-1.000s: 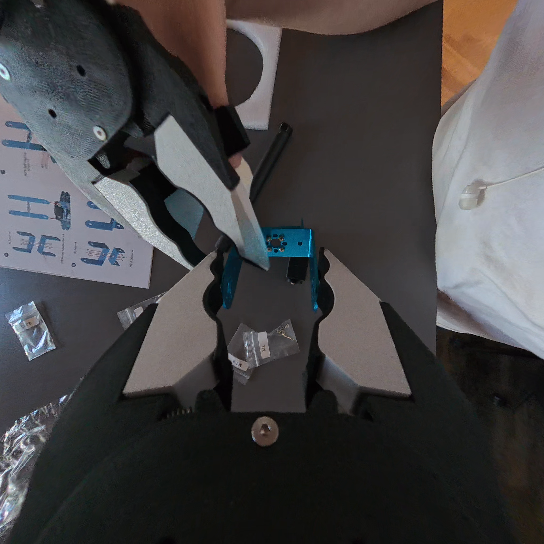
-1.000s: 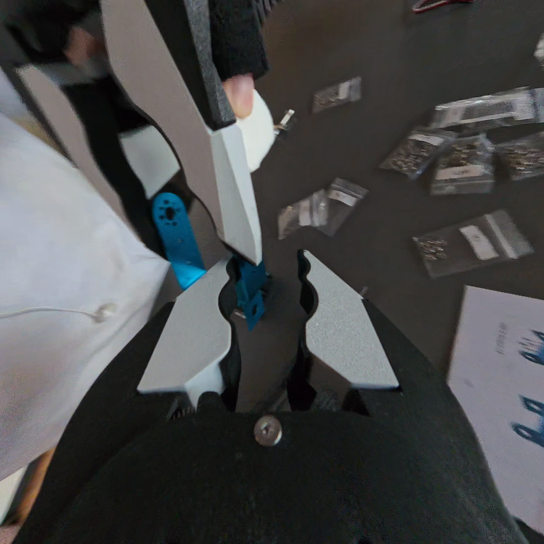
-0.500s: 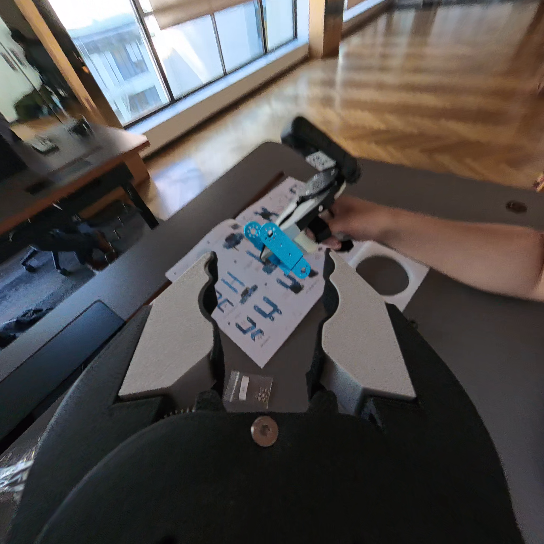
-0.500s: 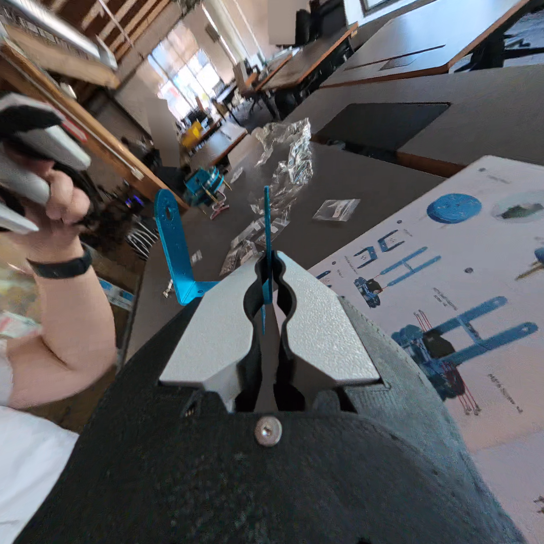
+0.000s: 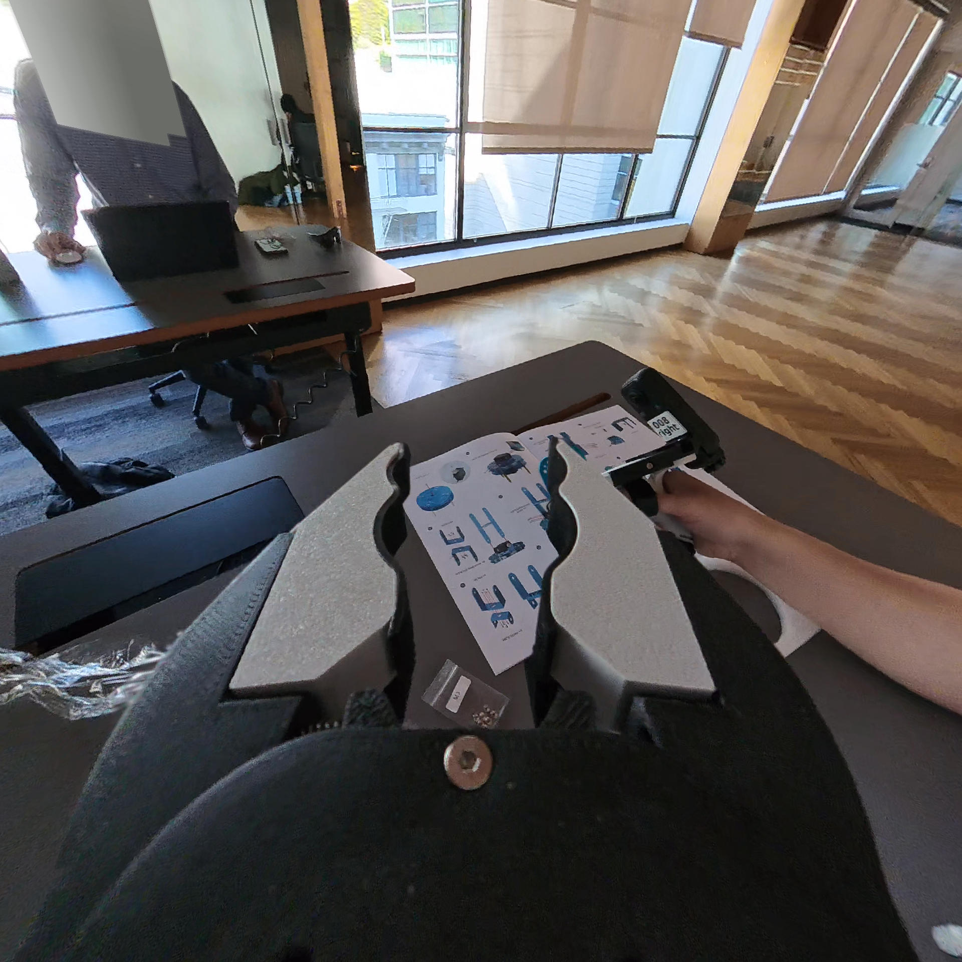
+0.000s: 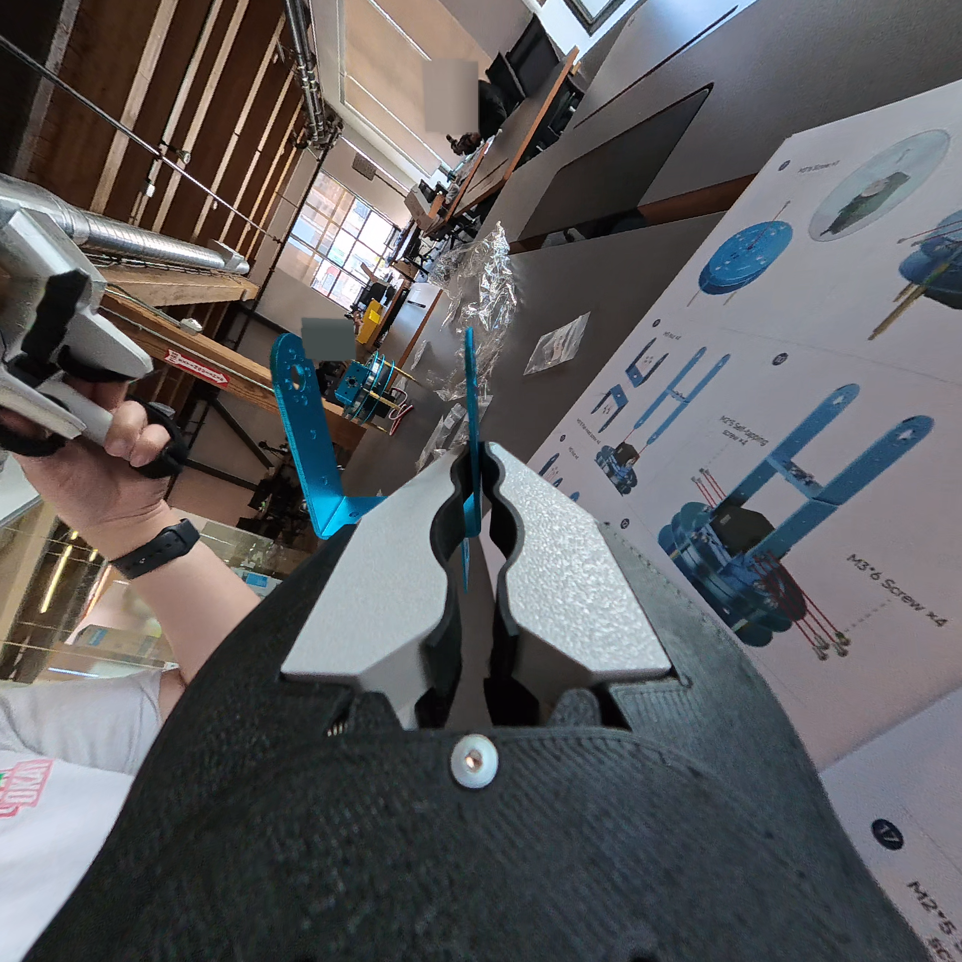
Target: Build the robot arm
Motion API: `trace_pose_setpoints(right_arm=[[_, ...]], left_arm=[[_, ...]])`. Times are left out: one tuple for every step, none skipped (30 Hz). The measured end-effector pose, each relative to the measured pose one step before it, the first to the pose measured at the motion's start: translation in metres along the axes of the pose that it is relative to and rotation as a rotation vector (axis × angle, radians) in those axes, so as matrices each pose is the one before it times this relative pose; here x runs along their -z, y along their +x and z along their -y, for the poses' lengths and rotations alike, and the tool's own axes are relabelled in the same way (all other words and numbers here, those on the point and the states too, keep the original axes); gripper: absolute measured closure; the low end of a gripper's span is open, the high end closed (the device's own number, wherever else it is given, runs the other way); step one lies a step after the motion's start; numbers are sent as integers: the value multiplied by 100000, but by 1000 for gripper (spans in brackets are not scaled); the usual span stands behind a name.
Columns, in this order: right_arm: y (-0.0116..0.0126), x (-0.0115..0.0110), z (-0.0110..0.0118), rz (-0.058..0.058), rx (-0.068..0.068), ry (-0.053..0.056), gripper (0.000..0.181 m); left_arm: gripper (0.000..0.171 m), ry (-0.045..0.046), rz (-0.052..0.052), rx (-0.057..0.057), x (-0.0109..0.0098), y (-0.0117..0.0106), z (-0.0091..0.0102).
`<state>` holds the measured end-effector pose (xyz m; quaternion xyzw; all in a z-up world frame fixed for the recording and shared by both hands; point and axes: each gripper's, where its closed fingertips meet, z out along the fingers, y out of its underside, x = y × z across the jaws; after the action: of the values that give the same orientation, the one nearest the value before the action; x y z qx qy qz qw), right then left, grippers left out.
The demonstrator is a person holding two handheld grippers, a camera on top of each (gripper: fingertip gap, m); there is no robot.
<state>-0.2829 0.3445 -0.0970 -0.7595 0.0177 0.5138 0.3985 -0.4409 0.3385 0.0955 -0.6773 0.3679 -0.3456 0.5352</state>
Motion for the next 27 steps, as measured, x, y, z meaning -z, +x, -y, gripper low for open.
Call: trace_pose_setpoints(right_arm=[[266, 39, -8, -1526, 1124, 292, 181], [238, 30, -40, -1376, 1338, -34, 181], [281, 31, -39, -1641, 1130, 25, 181], [267, 45, -6, -1687, 907, 255, 181], [160, 55, 55, -1040, 948, 587, 181], [173, 49, -18, -1204, 521, -114, 181], [131, 31, -48, -998, 272, -595, 181], [100, 20, -31, -845, 94, -379, 181], [66, 21, 1, -738, -166, 55, 181], [15, 6, 10, -436, -203, 10, 181], [108, -26, -15, -980, -264, -113, 181], [208, -15, -20, -1712, -198, -55, 181], [152, -32, 7, -1471, -90, 153, 181], [42, -45, -28, -986, -212, -162, 181], [-81, -65, -18, -344, -202, -232, 181], [-143, -66, 8, 21, -136, -138, 181], [-146, -50, -11, -37, 42, -283, 181], [-76, -33, -4, -593, 463, -198, 181], [-18, -8, 26, -1034, 743, 125, 181], [-71, 2, 19, -673, 743, 115, 181], [-36, -5, 42, -859, 687, 282, 181], [127, -8, 54, -1724, 960, 695, 181], [251, -20, 24, -2604, 1450, 918, 181], [191, -53, -42, -2292, 2125, 522, 181], [156, -54, -87, -2301, 1677, 41, 181], [29, -56, -62, -1667, 1285, -127, 181], [-57, 3, 75, -1242, 1016, 386, 181]], left_arm=[[122, -1765, 497, 3146, -125, -147, -376], [125, -2717, 925, 4011, -273, -297, -555], [131, -3434, 901, 4950, -432, -437, -727], [135, -3374, -140, 4696, -597, -402, -727], [136, -2911, -1089, 3873, -720, -340, -616], [137, -2619, -1608, 3394, -741, -285, -528], [137, -2430, -1925, 3368, -670, -200, -445], [138, -2282, -2760, 3175, -586, 8, -357], [139, -1525, -3800, 2572, -491, 268, -200], [141, -422, -4246, 1968, -395, 415, -50], [143, 343, -3666, 1445, -314, 401, 65], [148, 110, -2753, 542, -244, 322, 13], [154, -581, -1777, -233, -174, 229, -69], [157, -566, -751, -413, -112, 130, -78], [156, -35, -245, -214, -37, 79, 12], [156, 479, -538, -190, 17, 129, 93], [156, 861, -817, -213, 63, 182, 160], [156, 955, -817, -199, 63, 202, 186], [156, 576, -659, -156, 54, 184, 121], [156, 53, -707, -281, 18, 227, 34], [156, -208, -694, -591, -8, 264, 0], [155, -563, -362, -899, -25, 247, -76], [155, -928, 278, -1107, -25, 197, -123], [154, -738, 651, -1363, -8, 184, -86], [154, -246, 617, -1448, 29, 225, 2], [153, 197, 354, -1200, 71, 266, 75], [153, 480, -70, -1033, 108, 305, 127]])
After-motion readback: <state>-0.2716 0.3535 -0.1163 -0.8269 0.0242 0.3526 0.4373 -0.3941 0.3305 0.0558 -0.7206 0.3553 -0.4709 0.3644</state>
